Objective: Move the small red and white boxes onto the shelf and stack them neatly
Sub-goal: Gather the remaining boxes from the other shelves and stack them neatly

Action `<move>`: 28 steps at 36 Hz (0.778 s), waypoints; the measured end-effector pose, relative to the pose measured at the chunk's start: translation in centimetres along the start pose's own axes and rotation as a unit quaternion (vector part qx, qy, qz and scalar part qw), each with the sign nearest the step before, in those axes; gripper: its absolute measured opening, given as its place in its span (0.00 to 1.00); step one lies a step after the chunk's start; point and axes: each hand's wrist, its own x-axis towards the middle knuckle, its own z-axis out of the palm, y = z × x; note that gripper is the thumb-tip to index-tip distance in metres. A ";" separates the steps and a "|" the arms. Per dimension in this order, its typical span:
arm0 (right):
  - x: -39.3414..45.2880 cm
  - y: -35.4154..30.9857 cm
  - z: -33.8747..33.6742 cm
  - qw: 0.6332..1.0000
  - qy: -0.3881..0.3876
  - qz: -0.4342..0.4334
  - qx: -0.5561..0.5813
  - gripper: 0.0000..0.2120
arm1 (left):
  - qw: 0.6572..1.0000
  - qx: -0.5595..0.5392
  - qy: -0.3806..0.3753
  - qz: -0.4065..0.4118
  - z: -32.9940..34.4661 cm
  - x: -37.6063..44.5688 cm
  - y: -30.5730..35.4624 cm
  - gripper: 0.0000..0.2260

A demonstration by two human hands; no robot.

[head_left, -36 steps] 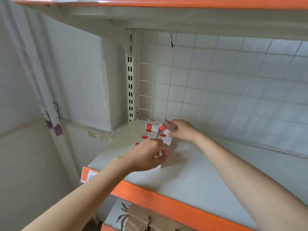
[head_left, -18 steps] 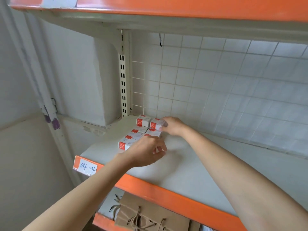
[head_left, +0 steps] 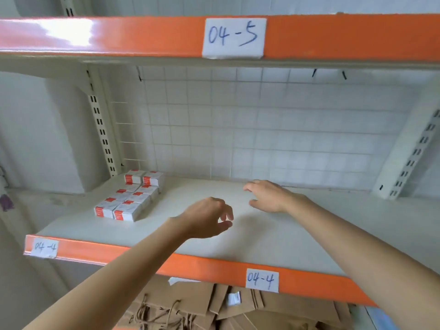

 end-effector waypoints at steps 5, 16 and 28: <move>-9.9 7.1 0.8 0.999 0.003 0.048 -0.025 0.20 | 0.996 -0.001 -0.021 0.086 3.0 5.4 8.2 0.11; -28.2 20.7 0.6 0.970 0.076 0.231 0.022 0.18 | 0.967 -0.036 -0.068 0.243 10.2 14.5 27.0 0.11; -39.1 33.0 1.4 0.933 0.111 0.343 0.018 0.17 | 0.944 -0.069 -0.048 0.319 15.1 25.5 40.7 0.11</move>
